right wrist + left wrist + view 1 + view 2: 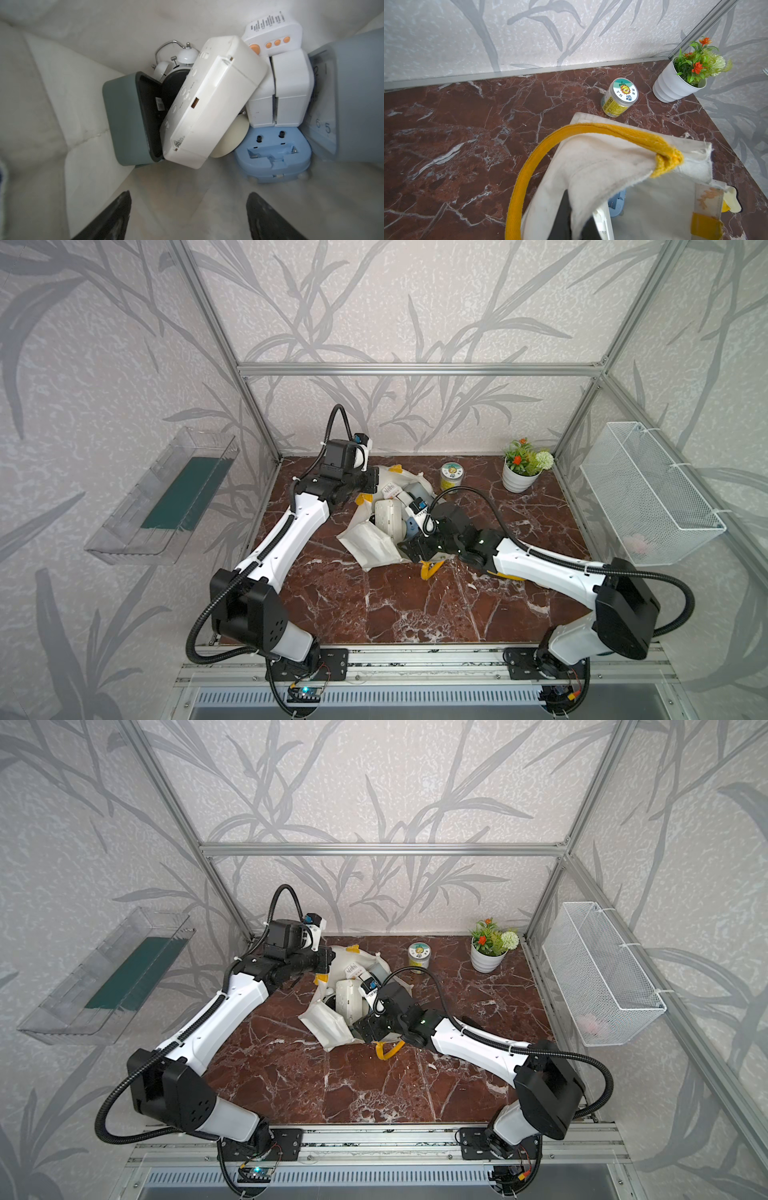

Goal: Take the alarm clock out of the canvas bag
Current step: Pick up the alarm from the canvas bag.

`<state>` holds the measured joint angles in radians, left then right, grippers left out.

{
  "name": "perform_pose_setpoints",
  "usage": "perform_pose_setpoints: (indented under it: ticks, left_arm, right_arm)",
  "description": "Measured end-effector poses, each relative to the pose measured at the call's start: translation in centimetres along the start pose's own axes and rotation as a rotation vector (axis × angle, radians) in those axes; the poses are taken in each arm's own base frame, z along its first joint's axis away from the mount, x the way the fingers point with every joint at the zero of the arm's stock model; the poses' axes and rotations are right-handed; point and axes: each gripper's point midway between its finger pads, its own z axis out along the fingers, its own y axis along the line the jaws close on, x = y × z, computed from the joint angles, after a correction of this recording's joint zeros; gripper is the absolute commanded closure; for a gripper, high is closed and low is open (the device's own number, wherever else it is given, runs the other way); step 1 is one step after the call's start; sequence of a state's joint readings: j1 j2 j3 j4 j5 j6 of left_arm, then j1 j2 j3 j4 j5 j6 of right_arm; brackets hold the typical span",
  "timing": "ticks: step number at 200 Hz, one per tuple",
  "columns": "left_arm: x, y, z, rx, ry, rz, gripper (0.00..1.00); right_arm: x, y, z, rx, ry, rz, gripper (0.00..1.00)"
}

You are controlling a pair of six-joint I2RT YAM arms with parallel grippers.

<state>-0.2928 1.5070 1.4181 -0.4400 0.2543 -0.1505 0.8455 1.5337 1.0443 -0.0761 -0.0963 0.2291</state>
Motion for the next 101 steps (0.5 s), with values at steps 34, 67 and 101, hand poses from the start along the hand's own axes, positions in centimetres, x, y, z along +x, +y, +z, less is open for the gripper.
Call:
perform_pose_setpoints:
  ticks: [34, 67, 101]
  left_arm:
    - [-0.1, -0.3, 0.3, 0.021, -0.018, 0.024, 1.0]
    - [0.1, -0.5, 0.5, 0.043, -0.035, 0.028, 1.0]
    - [0.3, -1.0, 0.4, 0.075, -0.049, 0.024, 1.0]
  right_arm:
    - [-0.8, -0.5, 1.7, -0.008, -0.033, 0.104, 0.01]
    - [-1.2, -1.9, 4.4, -0.043, -0.067, 0.215, 0.01]
    - [-0.8, -3.7, 7.3, -0.078, -0.074, 0.305, 0.0]
